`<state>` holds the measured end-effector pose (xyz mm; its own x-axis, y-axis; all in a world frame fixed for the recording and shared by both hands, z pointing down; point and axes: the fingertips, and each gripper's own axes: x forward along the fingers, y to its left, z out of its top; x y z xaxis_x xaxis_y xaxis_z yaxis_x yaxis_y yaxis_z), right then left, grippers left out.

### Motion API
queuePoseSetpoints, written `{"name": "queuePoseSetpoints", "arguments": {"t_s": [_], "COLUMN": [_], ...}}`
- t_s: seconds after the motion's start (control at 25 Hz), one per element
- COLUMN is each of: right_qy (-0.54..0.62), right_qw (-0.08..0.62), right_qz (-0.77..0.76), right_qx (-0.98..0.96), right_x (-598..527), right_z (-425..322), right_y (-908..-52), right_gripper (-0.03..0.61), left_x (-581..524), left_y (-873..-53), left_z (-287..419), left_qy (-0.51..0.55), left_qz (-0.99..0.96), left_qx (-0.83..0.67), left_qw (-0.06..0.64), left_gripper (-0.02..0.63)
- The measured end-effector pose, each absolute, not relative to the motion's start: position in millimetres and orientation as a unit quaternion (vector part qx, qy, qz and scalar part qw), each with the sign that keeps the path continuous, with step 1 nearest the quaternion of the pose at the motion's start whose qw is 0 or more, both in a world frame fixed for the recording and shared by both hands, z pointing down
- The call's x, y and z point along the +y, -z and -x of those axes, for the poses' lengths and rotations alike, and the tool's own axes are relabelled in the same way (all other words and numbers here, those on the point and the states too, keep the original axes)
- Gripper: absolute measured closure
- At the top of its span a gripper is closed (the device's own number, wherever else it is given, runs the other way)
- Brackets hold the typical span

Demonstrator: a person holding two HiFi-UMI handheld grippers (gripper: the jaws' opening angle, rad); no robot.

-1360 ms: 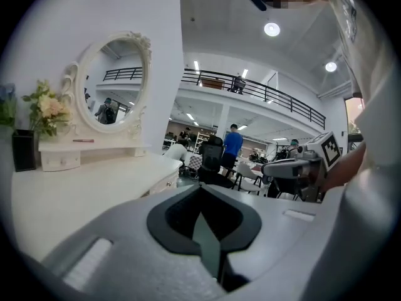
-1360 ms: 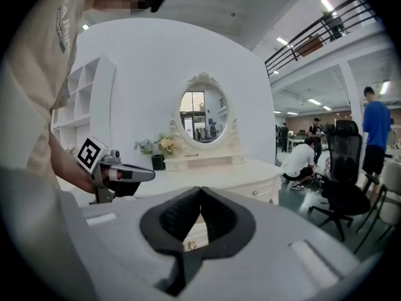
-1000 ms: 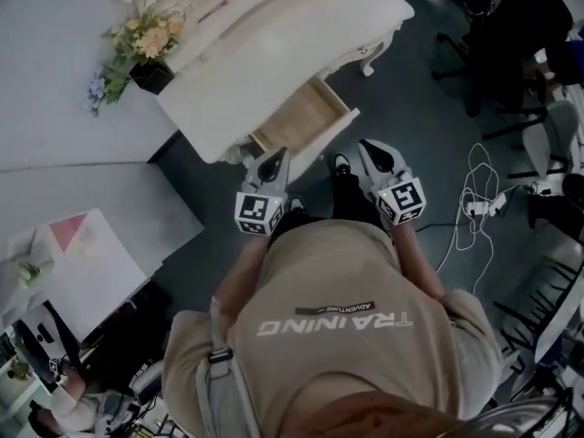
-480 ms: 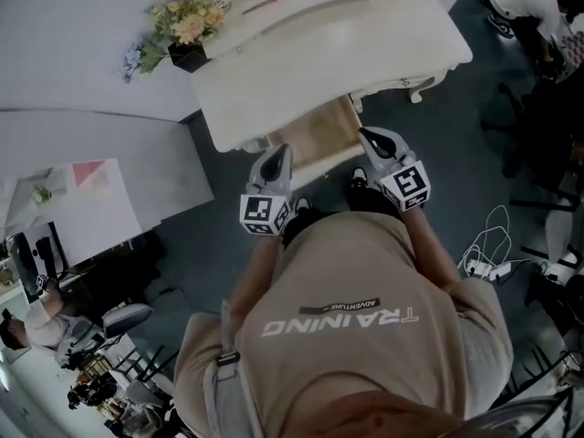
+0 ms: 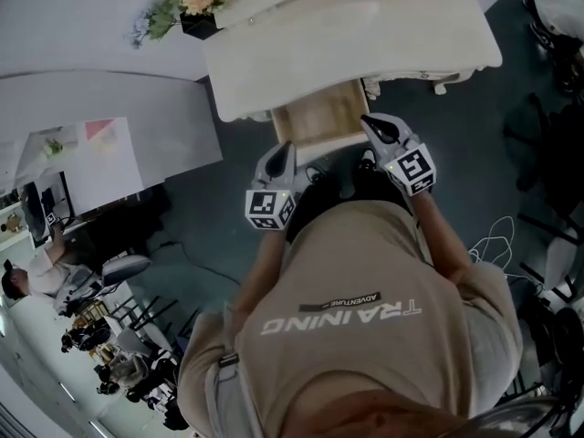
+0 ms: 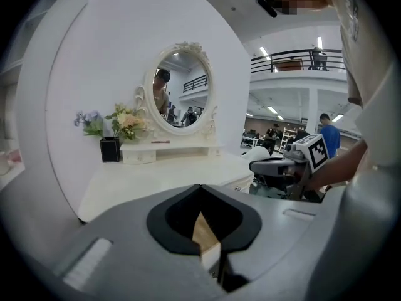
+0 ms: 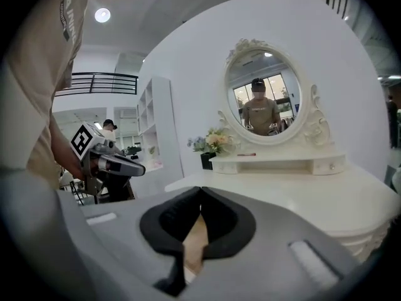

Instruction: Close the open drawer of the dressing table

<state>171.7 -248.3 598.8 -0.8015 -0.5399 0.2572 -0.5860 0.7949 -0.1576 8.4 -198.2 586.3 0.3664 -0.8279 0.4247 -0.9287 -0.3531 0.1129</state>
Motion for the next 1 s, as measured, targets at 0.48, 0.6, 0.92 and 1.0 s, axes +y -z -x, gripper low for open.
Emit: {"name": "queuePoseSetpoints", "arguments": {"t_s": [0.48,0.6,0.92,1.0], "right_qy": [-0.114,-0.111,-0.128,-0.138], "right_qw": [0.122,0.133,0.169,0.176], "right_qz": [-0.256,-0.245,-0.222,-0.217], "right_qx": [-0.952,-0.954,-0.952,-0.95], "right_x": [-218,-209,-209,-205], "right_z": [-129,-123,-103,-97], "right_y": [-590,-587,-609,-614], "right_gripper": [0.574,0.574,0.574,0.574], "left_x": [-165,-154,-115,-99], "left_y": [-612,-620,-698,-724], "left_z": [42,55,57,58], "left_qy": [-0.145,-0.146,-0.214,-0.234], "left_qz": [-0.781,-0.776,-0.773,-0.764], "left_qx": [-0.569,-0.574,-0.516,-0.504], "left_qw": [0.211,0.218,0.3,0.329], "left_gripper": [0.607,0.607,0.607,0.607]}}
